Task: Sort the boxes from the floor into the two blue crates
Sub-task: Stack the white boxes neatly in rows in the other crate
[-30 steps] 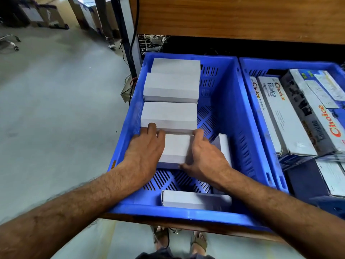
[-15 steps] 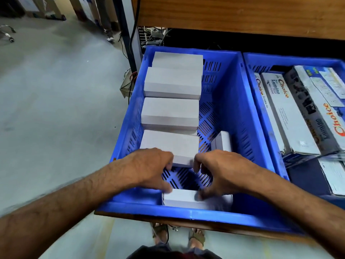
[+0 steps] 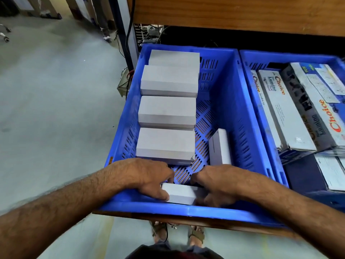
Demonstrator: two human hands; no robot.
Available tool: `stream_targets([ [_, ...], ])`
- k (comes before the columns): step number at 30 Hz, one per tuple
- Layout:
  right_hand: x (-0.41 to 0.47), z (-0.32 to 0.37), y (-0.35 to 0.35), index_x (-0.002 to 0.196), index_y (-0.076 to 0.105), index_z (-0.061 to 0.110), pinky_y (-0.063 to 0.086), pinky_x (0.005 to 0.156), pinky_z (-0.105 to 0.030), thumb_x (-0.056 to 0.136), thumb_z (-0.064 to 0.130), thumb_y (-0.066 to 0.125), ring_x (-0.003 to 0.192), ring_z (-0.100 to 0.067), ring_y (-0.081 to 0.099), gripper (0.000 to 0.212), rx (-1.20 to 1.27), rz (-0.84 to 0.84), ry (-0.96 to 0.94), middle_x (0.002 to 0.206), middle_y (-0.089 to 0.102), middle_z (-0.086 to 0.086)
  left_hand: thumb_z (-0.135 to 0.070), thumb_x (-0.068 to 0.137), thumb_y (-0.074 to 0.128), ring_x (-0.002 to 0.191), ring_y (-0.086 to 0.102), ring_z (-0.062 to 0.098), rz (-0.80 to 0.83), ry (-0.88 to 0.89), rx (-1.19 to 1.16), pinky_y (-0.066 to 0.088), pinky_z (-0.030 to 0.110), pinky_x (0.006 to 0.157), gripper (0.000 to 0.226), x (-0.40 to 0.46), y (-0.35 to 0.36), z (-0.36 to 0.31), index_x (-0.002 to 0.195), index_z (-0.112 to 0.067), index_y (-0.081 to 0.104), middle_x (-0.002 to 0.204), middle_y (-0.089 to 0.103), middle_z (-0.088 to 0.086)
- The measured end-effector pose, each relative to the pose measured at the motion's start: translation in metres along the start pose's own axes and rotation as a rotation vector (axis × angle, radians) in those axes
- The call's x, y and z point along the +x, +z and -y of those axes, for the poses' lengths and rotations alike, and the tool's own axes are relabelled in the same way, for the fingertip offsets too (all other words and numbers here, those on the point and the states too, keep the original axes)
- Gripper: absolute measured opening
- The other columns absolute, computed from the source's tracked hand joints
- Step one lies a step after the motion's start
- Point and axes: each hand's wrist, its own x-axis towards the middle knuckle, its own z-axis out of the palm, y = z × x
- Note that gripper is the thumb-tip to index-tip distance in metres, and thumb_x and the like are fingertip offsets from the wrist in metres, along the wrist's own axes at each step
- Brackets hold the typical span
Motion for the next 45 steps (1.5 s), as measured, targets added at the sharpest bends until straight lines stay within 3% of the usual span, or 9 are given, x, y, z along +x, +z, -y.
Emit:
stream_targets([
  [11,0.003,-0.008,-0.007,0.105,0.044,0.022,0.052,0.078,-0.044,0.094,0.043,0.054,0.089,-0.03,0.06,0.025,0.126,-0.066,-0.04,0.096,0.061,-0.003,-0.044,0.089,0.072,0.097,0.054,0.02,-0.113,-0.023,-0.087,0.039,0.032,0.077,0.048,0.004,-0.001,0.0,0.124,-0.02,0.049,0.114,0.061,0.002],
  [16,-0.004,-0.022,-0.018,0.108,0.055,0.029,0.052,0.078,-0.035,0.094,0.042,0.058,0.086,-0.016,0.06,0.02,0.466,-0.178,-0.051,0.093,0.063,0.008,-0.041,0.094,0.067,0.081,0.055,0.008,-0.163,-0.05,-0.341,0.042,0.025,0.068,0.034,-0.033,-0.024,0.015,0.118,-0.03,0.046,0.095,0.059,-0.009],
  [21,-0.021,-0.043,-0.031,0.118,0.059,0.044,0.053,0.093,-0.028,0.062,0.077,0.081,0.104,-0.003,0.068,0.069,0.887,-0.339,0.039,0.115,0.069,0.016,-0.028,0.101,0.06,0.104,0.07,0.017,-0.216,-0.089,-0.768,0.06,0.035,0.091,0.034,-0.06,-0.043,0.021,0.131,-0.029,0.043,0.115,0.067,0.001],
  [25,-0.018,-0.041,-0.03,0.123,0.047,0.04,0.052,0.077,-0.014,0.053,0.052,0.098,0.093,0.001,0.068,0.088,0.82,-0.354,0.121,0.108,0.068,0.02,-0.017,0.104,0.054,0.107,0.072,0.028,-0.29,-0.141,-0.994,0.063,0.034,0.083,0.038,-0.059,-0.052,0.026,0.14,-0.023,0.041,0.119,0.068,0.007],
  [28,-0.01,-0.032,-0.026,0.142,0.028,0.032,0.049,0.101,-0.029,0.047,0.056,0.097,0.117,-0.011,0.056,0.12,0.7,-0.406,0.23,0.138,0.048,0.01,-0.015,0.104,0.049,0.09,0.073,0.024,-0.335,-0.224,-1.019,0.064,0.031,0.076,0.043,-0.05,-0.048,0.025,0.144,-0.026,0.04,0.116,0.069,0.016],
  [31,-0.001,-0.024,-0.021,0.143,0.024,0.028,0.046,0.106,-0.035,0.054,0.05,0.096,0.12,-0.02,0.054,0.117,0.639,-0.436,0.275,0.14,0.045,-0.001,-0.012,0.102,0.044,0.087,0.068,0.02,-0.374,-0.291,-1.035,0.064,0.035,0.077,0.049,-0.041,-0.049,0.022,0.149,-0.026,0.036,0.116,0.067,0.016],
  [35,0.01,-0.02,-0.018,0.141,0.028,0.028,0.047,0.102,-0.036,0.07,0.049,0.086,0.12,-0.027,0.057,0.094,0.578,-0.535,0.3,0.139,0.048,-0.005,-0.025,0.107,0.035,0.112,0.062,0.033,-0.473,-0.434,-0.671,0.052,0.047,0.099,0.05,-0.032,-0.051,0.015,0.155,-0.018,0.02,0.137,0.052,0.018],
  [40,0.019,-0.011,-0.014,0.141,0.03,0.029,0.048,0.089,-0.033,0.073,0.055,0.081,0.11,-0.023,0.06,0.09,0.579,-0.628,0.303,0.13,0.051,-0.002,-0.056,0.099,0.05,0.126,0.049,0.038,-0.729,-0.511,-0.172,0.046,0.046,0.095,0.066,-0.034,-0.026,-0.008,0.148,-0.017,0.029,0.142,0.034,0.017],
  [45,0.024,-0.001,-0.016,0.14,0.029,0.028,0.053,0.091,-0.038,0.077,0.051,0.078,0.113,-0.022,0.062,0.083,0.56,-0.725,0.298,0.134,0.055,0.001,-0.064,0.09,0.062,0.125,0.045,0.029,-0.734,-0.488,0.082,0.05,0.039,0.092,0.073,-0.022,-0.024,-0.007,0.139,-0.016,0.037,0.141,0.034,0.012],
])
